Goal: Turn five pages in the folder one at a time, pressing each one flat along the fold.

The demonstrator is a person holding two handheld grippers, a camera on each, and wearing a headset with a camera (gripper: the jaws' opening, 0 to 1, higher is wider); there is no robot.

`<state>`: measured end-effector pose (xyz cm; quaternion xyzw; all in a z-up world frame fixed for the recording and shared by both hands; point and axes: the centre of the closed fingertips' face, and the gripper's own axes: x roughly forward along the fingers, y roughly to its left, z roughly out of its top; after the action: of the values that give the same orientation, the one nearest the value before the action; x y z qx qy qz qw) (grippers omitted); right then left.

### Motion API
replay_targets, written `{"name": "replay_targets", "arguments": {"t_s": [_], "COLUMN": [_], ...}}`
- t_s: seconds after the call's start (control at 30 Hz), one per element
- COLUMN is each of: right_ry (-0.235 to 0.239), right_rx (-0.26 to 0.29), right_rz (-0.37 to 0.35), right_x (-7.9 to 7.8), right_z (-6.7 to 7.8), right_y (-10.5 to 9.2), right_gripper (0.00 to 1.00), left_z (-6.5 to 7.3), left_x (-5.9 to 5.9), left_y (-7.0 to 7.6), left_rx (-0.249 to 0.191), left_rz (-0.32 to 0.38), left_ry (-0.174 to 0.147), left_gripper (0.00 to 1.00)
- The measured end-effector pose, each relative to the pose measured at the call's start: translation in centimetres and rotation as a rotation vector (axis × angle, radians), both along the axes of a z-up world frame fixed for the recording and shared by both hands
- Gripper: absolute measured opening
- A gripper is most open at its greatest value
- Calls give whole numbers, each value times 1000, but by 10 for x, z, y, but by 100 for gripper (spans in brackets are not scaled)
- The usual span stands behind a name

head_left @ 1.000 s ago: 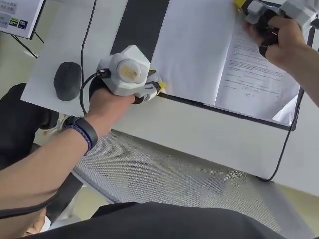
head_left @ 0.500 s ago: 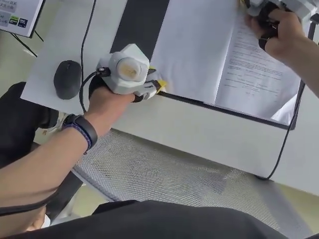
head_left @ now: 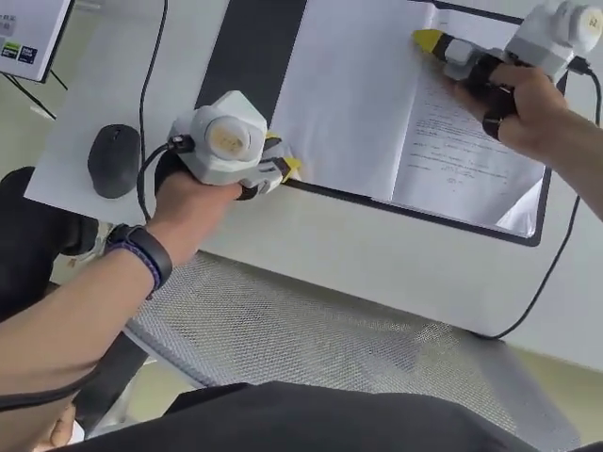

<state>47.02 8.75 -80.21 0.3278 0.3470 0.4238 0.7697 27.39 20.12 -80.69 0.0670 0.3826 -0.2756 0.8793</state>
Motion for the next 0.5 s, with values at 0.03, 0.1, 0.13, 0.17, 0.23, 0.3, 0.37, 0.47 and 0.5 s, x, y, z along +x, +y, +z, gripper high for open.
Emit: {"name": "replay_targets", "arguments": {"t_s": [0.03,0.1,0.13,0.17,0.23,0.3,0.37,0.47,0.5], "right_ry": [2,2,2,3,5,6,6,6,8], "right_rx": [3,7,11,14,18,19,19,16,18], "right_rz": [4,20,30,37,51,68,80,103,107], "right_x": [-2,-13,-20,-27,-40,-56,-69,-87,-91], "right_z": [0,1,2,3,5,9,11,11,12], "right_y": [-1,-1,-1,-1,-1,-1,-1,-1,0], "right_gripper": [0,0,0,0,0,0,0,0,0], "left_z": [0,0,0,0,0,0,0,0,0], "left_x": [0,0,0,0,0,-1,-1,-1,-1], "left_y": [0,0,0,0,0,-1,-1,-1,-1], "left_rx": [0,2,2,2,0,0,-1,-1,-2], "left_rz": [0,0,1,1,4,4,6,5,5], "left_ry": [0,1,1,0,-1,-2,-2,-4,-4], "left_gripper": [23,23,23,23,23,23,23,23,23]}}
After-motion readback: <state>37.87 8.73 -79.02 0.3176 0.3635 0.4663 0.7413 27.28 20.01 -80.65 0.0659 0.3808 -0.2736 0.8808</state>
